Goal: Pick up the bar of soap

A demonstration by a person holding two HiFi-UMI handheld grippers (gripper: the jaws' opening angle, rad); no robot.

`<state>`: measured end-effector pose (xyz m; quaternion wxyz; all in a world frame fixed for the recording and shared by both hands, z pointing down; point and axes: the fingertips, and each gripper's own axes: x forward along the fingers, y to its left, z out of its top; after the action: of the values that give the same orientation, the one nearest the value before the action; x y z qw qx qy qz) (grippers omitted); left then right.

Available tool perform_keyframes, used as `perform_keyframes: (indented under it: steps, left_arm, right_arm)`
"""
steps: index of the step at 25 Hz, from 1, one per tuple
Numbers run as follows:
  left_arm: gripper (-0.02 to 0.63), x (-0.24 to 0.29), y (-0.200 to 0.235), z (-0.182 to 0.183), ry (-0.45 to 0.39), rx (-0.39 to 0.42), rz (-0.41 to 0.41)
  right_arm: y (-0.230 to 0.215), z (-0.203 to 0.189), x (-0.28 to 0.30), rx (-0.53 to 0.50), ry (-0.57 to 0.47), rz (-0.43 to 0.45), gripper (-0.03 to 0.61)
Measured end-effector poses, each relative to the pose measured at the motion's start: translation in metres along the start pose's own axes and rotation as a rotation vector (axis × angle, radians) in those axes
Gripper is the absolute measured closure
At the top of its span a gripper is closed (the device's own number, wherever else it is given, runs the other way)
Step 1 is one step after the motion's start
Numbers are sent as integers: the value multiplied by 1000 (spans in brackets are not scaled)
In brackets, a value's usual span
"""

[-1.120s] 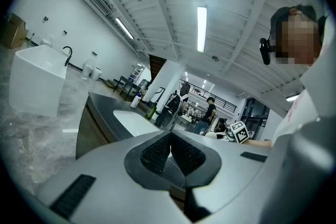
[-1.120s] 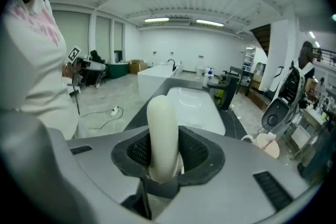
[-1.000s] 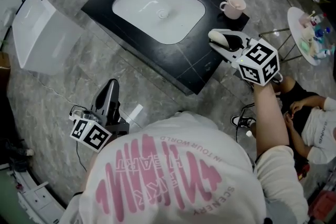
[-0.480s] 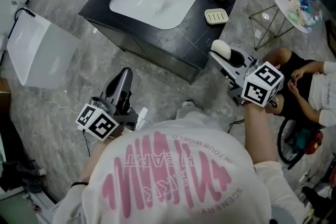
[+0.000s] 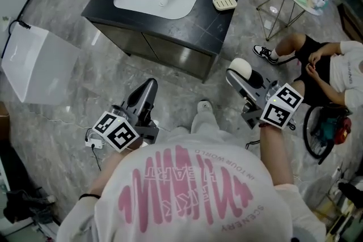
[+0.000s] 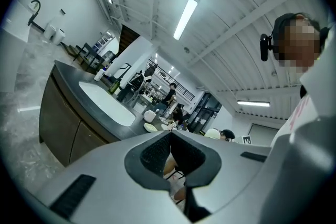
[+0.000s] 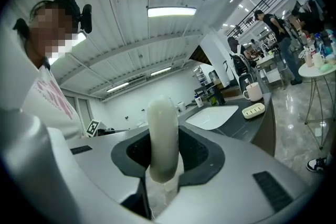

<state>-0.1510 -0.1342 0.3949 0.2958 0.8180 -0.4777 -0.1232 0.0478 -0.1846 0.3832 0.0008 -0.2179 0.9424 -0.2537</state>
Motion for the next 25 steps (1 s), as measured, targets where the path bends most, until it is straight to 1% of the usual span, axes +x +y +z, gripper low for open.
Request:
perform_keyframes:
  steps: [4,8,14,25]
  left_arm:
    - [604,-16,-15,-5,3,8,-38]
    - [603,-21,-20,-7,6,12,-55]
    - [604,-22,-19,-6,-1,19,-57]
    - [604,-35,-19,-8,-19,16,-27]
  right_arm:
    - [27,-9,-14,5,-30,-8,462]
    - [33,-10,-21,16,-56,-20,462]
    - [34,-3,-23,5,-93,-28,462]
    - [45,1,-18,-13,-76,20,462]
